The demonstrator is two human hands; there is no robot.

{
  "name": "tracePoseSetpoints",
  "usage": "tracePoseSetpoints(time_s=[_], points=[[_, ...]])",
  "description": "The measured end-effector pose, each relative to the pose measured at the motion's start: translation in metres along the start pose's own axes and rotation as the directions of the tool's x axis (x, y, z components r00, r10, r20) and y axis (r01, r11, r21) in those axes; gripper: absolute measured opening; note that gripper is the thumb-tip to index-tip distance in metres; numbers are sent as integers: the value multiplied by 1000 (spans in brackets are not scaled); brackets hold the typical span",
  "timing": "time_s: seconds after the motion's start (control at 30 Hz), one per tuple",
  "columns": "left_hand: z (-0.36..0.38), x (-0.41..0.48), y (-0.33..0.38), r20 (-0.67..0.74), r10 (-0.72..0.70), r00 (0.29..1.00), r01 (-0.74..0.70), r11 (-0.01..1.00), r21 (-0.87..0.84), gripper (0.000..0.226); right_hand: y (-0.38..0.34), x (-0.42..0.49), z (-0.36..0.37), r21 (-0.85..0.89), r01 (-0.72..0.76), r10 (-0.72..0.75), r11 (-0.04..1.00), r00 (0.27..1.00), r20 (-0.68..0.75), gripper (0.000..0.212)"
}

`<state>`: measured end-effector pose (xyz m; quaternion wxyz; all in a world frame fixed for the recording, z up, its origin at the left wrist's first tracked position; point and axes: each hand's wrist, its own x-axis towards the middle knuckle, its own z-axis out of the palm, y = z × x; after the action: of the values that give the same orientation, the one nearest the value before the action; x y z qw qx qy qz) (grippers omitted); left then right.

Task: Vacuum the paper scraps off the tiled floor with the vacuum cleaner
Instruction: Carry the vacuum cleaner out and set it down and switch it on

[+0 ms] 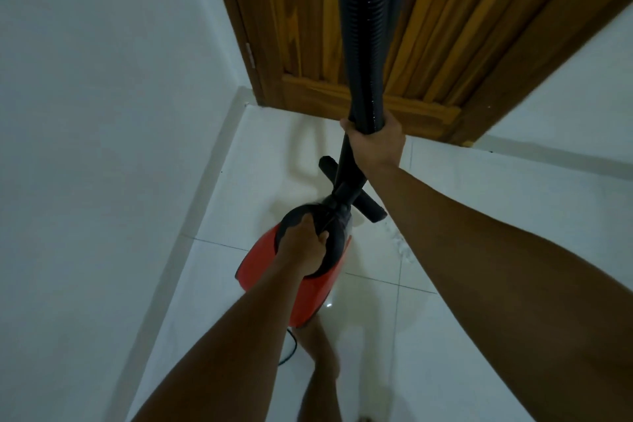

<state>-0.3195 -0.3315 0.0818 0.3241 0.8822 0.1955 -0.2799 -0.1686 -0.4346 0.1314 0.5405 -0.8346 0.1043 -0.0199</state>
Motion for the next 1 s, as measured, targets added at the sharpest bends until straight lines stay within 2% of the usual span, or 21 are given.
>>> tracePoseSetpoints(time_s=[0.23, 0.43, 0.87, 1.0], points=[[89, -105, 9, -37, -6, 999, 5, 1000, -13, 66, 34, -91, -93, 53, 19, -20, 998, 1000, 14, 46], [156, -197, 4, -19, -8, 1000, 8, 1000, -14, 66, 66, -177, -158, 61, -8, 5, 998, 999, 42, 32], [299, -341, -78, 6, -24, 1000, 25, 998, -59, 63, 154, -362, -231, 50, -57, 56, 997, 998, 18, 34], [334, -389, -99, 23, -51, 998, 51, 998, -23, 59, 183, -414, -251, 35, -85, 83, 996, 996, 34, 33]])
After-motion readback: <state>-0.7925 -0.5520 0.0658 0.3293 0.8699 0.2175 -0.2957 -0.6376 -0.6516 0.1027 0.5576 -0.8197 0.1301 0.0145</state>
